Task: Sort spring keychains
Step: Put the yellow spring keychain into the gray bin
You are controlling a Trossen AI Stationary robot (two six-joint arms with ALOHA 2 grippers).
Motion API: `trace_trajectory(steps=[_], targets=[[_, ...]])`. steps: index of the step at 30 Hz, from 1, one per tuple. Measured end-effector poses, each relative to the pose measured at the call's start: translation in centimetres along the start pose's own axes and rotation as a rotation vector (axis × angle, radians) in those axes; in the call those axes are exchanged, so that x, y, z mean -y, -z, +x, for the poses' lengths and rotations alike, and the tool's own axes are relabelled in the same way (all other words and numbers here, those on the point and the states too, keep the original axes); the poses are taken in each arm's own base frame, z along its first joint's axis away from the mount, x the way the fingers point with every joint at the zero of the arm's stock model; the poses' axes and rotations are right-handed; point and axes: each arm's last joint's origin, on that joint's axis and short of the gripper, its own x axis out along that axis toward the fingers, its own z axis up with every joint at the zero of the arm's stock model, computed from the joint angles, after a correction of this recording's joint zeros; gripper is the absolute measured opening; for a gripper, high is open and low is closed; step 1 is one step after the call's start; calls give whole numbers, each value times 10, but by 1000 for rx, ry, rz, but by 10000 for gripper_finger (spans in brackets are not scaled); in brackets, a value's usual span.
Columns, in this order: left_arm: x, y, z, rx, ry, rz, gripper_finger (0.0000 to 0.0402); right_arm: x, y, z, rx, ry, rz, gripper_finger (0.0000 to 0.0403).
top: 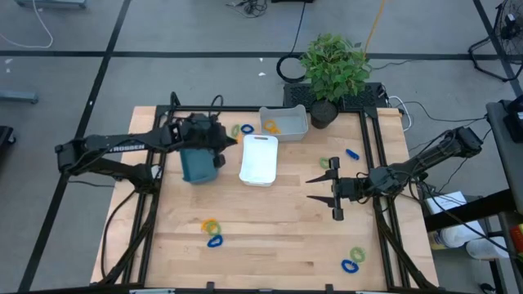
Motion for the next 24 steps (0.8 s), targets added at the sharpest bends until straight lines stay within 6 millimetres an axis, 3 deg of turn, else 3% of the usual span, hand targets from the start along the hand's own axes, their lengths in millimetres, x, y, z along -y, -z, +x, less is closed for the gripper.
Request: trace_trajectory(steps=[5,11,16,24], targets=[[4,13,6,98,51,33,4,0,0,0,3,0,1,183],[-3,5,4,187,-6,137,4,0,0,0,3,-1,1,183],[-15,-13,0,172,-52,238,4,0,0,0,3,-1,1,183],[-38,-45,23,34,-50,318,4,0,0,0,5,-1,-2,183]])
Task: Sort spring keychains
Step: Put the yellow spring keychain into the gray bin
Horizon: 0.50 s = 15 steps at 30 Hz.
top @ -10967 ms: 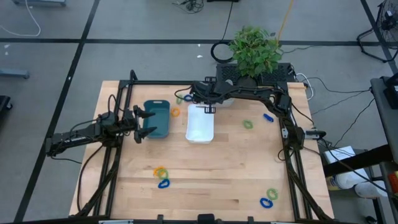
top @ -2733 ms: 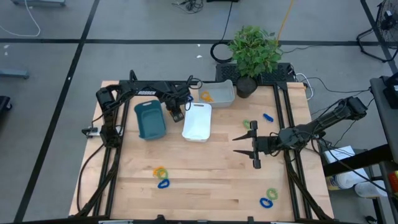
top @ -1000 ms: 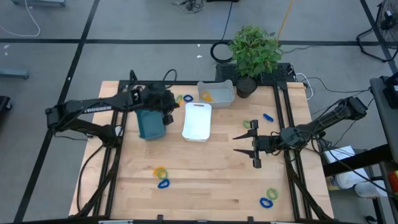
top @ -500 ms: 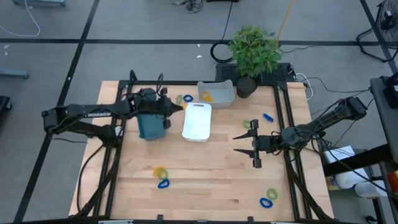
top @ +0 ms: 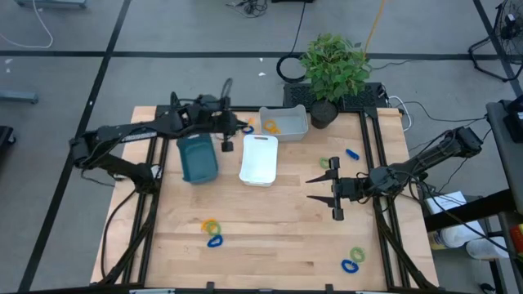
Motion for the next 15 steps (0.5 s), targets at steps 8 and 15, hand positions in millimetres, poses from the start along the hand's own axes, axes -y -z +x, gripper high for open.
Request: trace_trajectory(steps=[8,15], targets=[[-23,-14,53,-120,66,35,4,0,0,0,4,0,1,183],[-37,-25,98,-170,99,48,4,0,0,0,4,0,1,183]])
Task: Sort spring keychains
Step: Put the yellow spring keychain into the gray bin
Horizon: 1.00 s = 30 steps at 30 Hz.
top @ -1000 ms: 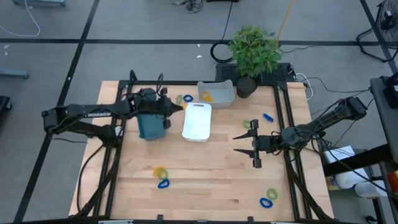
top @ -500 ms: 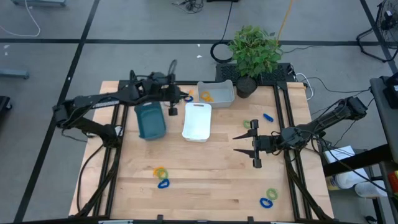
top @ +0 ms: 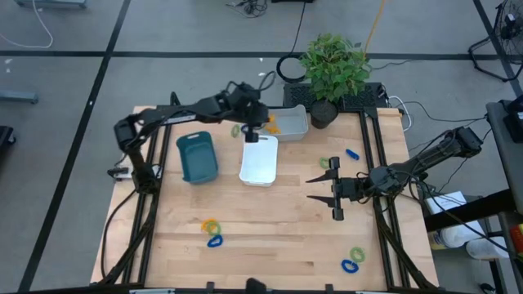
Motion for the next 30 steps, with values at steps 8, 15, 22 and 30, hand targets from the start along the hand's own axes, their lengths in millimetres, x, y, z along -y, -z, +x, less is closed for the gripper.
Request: trace_trajectory(steps=[8,15,22,30], targets=[[-18,-2,33,-78,6,-6,3,0,0,0,0,0,-17,183],[-26,14,59,-152,23,-72,3,0,0,0,0,-1,-19,183],[-22,33,79,-221,60,-110,3,0,0,0,1,-1,-19,183],[-19,38,83,-260,70,-171,28,0,-1,0,5,0,-17,183]])
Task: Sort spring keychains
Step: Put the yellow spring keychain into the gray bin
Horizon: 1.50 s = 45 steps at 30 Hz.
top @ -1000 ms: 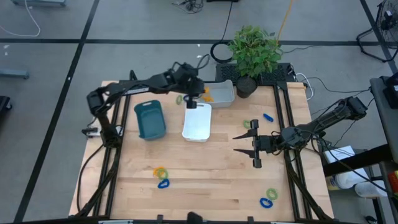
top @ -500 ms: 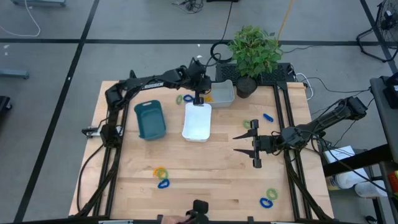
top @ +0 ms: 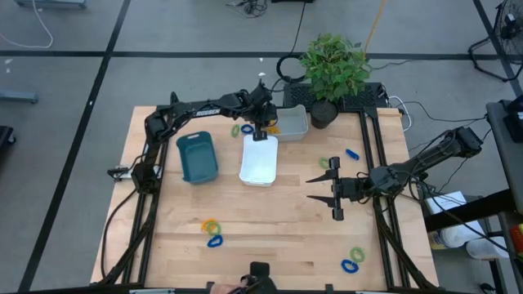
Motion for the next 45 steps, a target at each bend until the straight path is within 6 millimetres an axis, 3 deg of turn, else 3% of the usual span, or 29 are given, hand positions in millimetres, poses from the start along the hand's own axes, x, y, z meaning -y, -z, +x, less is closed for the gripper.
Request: trace_trajectory(steps=[9,21,25,30,36,45], targets=[[4,-6,-1,20,-21,-16,129,0,0,0,1,-1,1,183],[15,-13,-1,7,-62,-46,304,0,1,0,-6,-3,-1,183],[21,-18,-10,4,-50,-43,358,0,1,0,-7,-4,-2,183],[23,-30,-39,48,-105,-39,396,0,1,0,-8,-4,-12,183],[24,-36,-94,55,-178,-93,372,0,1,0,-12,-5,-5,183],[66,-23,-183,-69,-36,-260,358,0,2,0,-19,-6,-14,183]])
